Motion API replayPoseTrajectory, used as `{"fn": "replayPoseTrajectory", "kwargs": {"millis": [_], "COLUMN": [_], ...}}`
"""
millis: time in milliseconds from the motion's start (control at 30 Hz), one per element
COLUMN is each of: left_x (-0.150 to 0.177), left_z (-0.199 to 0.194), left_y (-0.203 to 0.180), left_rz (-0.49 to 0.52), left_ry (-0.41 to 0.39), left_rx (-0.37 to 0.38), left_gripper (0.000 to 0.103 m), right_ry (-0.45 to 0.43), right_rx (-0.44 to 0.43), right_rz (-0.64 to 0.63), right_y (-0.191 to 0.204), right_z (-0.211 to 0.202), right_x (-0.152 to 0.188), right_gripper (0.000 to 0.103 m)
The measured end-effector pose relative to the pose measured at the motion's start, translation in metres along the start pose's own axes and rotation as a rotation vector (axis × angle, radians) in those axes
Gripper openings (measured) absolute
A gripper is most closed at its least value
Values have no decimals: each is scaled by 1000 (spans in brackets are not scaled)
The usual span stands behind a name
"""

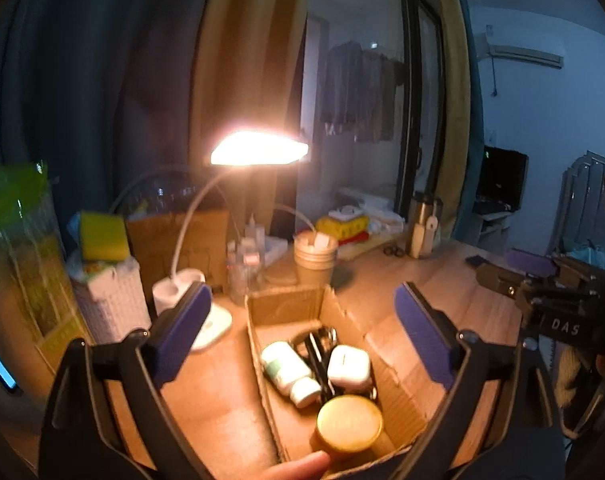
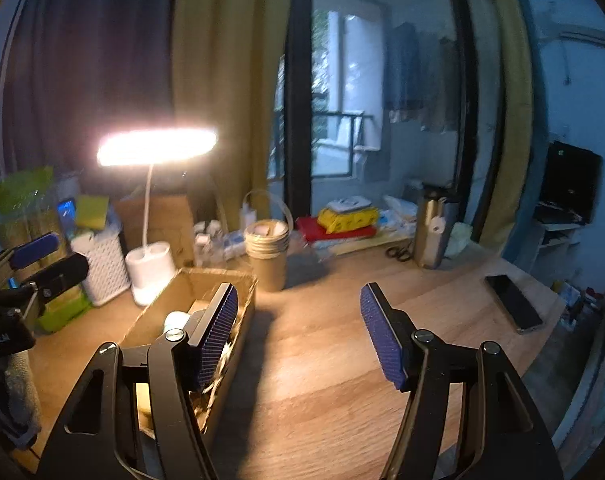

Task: Organize rigid objects

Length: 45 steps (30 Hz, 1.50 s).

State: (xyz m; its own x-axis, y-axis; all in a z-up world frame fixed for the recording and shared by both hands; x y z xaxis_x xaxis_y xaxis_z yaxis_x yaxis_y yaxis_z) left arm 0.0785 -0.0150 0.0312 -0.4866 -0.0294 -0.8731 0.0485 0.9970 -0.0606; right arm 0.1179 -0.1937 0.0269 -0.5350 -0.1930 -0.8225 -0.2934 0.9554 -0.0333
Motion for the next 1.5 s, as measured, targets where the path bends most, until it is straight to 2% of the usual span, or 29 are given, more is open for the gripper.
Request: {"fn": "replayPoseTrajectory", "kwargs": {"millis": [67, 133, 333, 800, 933, 1500], "left_x": [-5, -8, -2, -1, 2, 4], "left_z": [-8, -9, 5, 10, 13, 13], "left_y": [-1, 0, 0, -3, -6, -9], "left_rz": [2, -8, -18, 9, 16, 34], "left_ry": [-53, -71, 3, 18, 43, 43], "left_rx": [-19, -29, -16, 0, 14, 16], "left_gripper": [95, 95, 95, 95, 95, 95], "right_ry": [-32, -38, -28, -1, 20, 14], "right_rx": [12, 10, -3, 19, 14, 23], "right_rz": [22, 42, 76, 56, 43, 46], "right_y": [-6, -12, -23, -17, -14, -16], "right_z": [-6, -7, -2, 6, 11, 13], "right_x": [-3, -3, -2, 1, 2, 3], "right_gripper": [67, 67, 67, 67, 67, 67]}}
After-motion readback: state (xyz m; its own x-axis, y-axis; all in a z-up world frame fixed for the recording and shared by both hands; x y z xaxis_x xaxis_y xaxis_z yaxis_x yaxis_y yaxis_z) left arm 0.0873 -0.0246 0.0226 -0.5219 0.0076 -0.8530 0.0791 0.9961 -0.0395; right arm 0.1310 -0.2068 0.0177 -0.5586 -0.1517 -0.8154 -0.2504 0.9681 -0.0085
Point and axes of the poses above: each gripper's, at about its wrist camera, not at the fingertips, and z roughly the way its jaws point, y to its left, x to its underside, the point moved 8 cm from there along z, roughly the way its jaws point, and after that the axes turned 13 degrees about y, right-handed, at the moved point
